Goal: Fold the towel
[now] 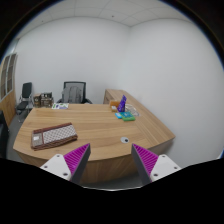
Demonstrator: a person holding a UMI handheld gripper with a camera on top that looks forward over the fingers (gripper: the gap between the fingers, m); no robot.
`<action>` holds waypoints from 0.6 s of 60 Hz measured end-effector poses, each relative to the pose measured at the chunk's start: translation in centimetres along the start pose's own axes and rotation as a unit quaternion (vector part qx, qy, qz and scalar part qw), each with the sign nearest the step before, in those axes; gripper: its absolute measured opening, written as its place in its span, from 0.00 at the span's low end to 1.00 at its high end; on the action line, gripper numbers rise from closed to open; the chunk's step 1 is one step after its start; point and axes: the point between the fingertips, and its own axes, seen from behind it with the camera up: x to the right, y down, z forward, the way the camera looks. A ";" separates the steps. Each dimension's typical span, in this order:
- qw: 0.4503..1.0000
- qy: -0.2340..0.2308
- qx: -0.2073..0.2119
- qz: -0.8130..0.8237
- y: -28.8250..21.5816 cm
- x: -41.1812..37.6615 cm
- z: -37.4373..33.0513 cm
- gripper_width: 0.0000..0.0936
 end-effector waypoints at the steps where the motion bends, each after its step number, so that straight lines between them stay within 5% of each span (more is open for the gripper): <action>1: 1.000 -0.001 0.000 0.000 0.0 -0.1 0.0 0.92; 20: 0.998 -0.047 -0.036 0.005 5.7 -2.1 -1.6 0.92; 36: 0.982 -0.172 -0.069 -0.031 10.5 -16.6 -1.6 0.91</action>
